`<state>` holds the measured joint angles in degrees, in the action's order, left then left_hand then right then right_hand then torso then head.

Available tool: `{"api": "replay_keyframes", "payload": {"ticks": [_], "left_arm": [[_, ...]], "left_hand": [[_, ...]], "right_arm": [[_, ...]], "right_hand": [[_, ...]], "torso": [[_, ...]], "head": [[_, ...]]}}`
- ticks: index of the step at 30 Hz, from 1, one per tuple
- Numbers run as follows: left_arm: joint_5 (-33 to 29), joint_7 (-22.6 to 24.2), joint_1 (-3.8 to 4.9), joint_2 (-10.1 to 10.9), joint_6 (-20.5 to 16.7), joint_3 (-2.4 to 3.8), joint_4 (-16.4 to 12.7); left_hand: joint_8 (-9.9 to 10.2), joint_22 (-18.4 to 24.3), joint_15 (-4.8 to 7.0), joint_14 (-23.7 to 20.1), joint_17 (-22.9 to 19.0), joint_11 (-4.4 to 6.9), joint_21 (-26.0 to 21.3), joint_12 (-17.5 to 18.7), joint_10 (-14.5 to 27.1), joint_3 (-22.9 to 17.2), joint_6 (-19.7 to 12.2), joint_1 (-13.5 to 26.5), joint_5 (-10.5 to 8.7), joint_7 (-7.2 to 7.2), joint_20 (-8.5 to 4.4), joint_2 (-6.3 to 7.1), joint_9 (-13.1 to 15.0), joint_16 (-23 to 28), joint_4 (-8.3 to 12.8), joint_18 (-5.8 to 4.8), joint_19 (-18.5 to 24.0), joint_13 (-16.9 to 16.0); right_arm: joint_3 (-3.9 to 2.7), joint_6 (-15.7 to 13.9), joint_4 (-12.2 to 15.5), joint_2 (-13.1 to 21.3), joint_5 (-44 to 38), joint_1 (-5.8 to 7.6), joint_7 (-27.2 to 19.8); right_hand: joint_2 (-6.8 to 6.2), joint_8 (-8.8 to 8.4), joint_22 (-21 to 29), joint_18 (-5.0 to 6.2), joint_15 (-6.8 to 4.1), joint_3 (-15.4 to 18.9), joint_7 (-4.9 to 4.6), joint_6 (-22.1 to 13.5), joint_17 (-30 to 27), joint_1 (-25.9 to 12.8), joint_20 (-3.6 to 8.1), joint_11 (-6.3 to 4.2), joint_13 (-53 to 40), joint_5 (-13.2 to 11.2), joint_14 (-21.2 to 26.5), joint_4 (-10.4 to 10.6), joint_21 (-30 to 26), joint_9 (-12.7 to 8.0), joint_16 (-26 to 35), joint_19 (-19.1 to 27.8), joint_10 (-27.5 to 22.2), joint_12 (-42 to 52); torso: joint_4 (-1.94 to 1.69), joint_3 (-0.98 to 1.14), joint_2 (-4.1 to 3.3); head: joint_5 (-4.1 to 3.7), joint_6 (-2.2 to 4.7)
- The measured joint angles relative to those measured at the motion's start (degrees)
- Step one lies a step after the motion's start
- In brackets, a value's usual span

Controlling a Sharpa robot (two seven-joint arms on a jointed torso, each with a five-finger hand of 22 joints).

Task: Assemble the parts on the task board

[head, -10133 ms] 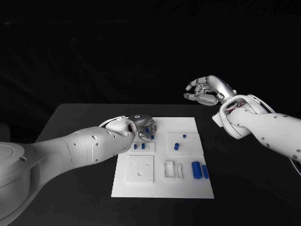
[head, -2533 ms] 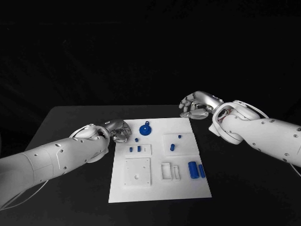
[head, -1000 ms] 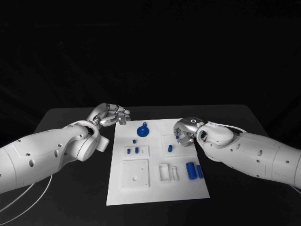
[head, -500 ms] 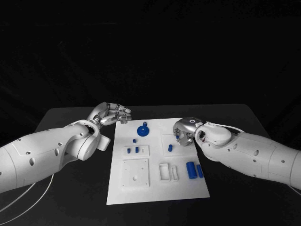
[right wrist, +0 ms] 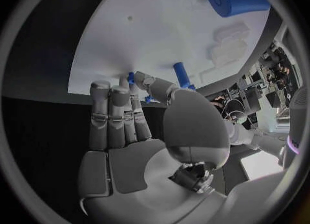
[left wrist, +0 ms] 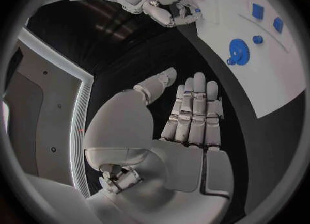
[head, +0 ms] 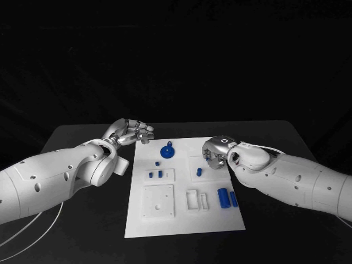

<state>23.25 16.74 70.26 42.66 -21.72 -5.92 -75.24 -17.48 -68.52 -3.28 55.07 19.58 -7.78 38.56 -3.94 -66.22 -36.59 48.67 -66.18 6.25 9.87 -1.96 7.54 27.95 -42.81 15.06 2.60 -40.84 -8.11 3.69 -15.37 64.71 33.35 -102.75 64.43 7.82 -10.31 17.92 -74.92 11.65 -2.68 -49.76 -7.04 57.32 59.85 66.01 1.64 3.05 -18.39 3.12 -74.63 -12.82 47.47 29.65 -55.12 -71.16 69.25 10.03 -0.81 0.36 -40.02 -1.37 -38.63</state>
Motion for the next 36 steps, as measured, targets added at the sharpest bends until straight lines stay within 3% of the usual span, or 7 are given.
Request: {"api": "replay_keyframes", "payload": {"ticks": [10, 21, 25, 32, 36], "left_arm": [[-0.05, 0.00, 0.00, 0.01, 0.09, 0.00, 0.06], [-0.08, 0.12, 0.00, 0.04, 0.08, 0.00, 0.43], [-0.10, 0.22, 0.00, 0.10, 0.05, 0.00, 0.56], [-0.51, 0.39, 0.00, 0.21, 0.01, 0.00, 0.73], [-1.05, 0.45, 0.00, 0.24, -0.07, 0.00, 0.95]], "left_hand": [[0.00, 0.00, -0.17, 0.17, 0.06, -0.20, 0.00, 0.00, 0.20, 0.00, 0.03, 0.00, 0.00, 0.03, 0.00, 0.00, 0.00, 0.22, 0.00, -0.11, 0.00, 0.00], [0.00, -0.01, -0.20, 0.20, 0.12, -0.20, 0.00, 0.00, 0.20, 0.00, 0.03, 0.00, 0.00, 0.03, 0.00, 0.00, 0.01, 0.22, 0.00, -0.41, -0.01, 0.04], [0.00, 0.00, -0.20, 0.21, 0.12, -0.20, 0.00, 0.00, 0.20, 0.00, 0.03, 0.00, 0.00, 0.03, 0.01, 0.00, 0.01, 0.30, 0.00, -0.41, -0.01, 0.04], [0.00, -0.01, -0.20, 0.21, 0.17, -0.20, 0.01, 0.00, 0.20, 0.00, 0.03, 0.00, 0.00, 0.03, 0.01, 0.00, 0.00, 0.44, 0.00, -0.42, -0.01, 0.04], [-0.22, -0.01, -0.20, 0.21, 0.19, -0.19, 0.01, 0.00, 0.20, 0.00, 0.03, 0.00, 0.00, 0.03, 0.01, 0.00, -0.04, 0.44, 0.00, -0.43, -0.01, 0.04]], "right_arm": [[0.10, -1.49, 0.30, 0.04, -1.31, -0.29, 0.99], [0.07, -5.67, 2.25, 1.35, -2.05, -0.41, 1.58], [-0.69, -7.16, 3.53, 2.50, -2.09, -0.40, 1.58], [-3.02, -8.57, 8.22, 5.39, -1.73, -0.30, 1.55], [-3.29, -9.14, 11.14, 6.31, -0.78, -0.26, 1.35]], "right_hand": [[0.06, 0.70, 0.00, -0.01, -0.59, -0.63, 0.54, 0.96, 0.12, 0.07, 0.18, -0.72, -0.37, -0.07, -0.22, -0.63, 0.23, 0.27, -0.01, -0.37, 0.92, 0.19], [0.05, 0.99, 0.01, -0.04, -0.81, -1.01, 0.79, 1.59, 0.18, 0.07, 0.52, -0.95, -0.54, -0.13, -0.44, -0.69, 0.57, 0.29, -0.01, -0.92, 1.44, 0.39], [0.05, 1.00, 0.01, -0.11, -0.99, -1.16, 0.79, 1.59, 0.19, 0.07, 0.51, -0.92, -0.60, -0.24, -0.62, -0.54, 0.57, 0.30, -0.01, -0.94, 1.51, 0.39], [0.05, 1.00, 0.01, -0.17, -0.99, -1.32, 0.87, 1.88, 0.23, 0.07, 0.63, -1.02, -0.70, -0.24, -0.64, -0.37, 0.57, 0.31, -0.01, -1.21, 1.63, 0.39], [0.04, 0.99, 0.02, -0.17, -0.91, -1.48, 0.77, 1.97, 0.23, 0.06, 0.63, -1.12, -0.71, -0.24, -0.74, -0.22, 0.80, 0.34, -0.01, -1.22, 1.73, 0.38]], "torso": [[0.02, -0.03, 0.02], [0.01, -0.04, 0.07], [0.02, -0.04, 0.08], [0.08, -0.04, 0.13], [0.13, -0.04, 0.17]], "head": [[-0.04, -0.08], [0.09, 0.12], [0.24, 0.18], [0.37, 0.35], [0.65, 0.46]]}}
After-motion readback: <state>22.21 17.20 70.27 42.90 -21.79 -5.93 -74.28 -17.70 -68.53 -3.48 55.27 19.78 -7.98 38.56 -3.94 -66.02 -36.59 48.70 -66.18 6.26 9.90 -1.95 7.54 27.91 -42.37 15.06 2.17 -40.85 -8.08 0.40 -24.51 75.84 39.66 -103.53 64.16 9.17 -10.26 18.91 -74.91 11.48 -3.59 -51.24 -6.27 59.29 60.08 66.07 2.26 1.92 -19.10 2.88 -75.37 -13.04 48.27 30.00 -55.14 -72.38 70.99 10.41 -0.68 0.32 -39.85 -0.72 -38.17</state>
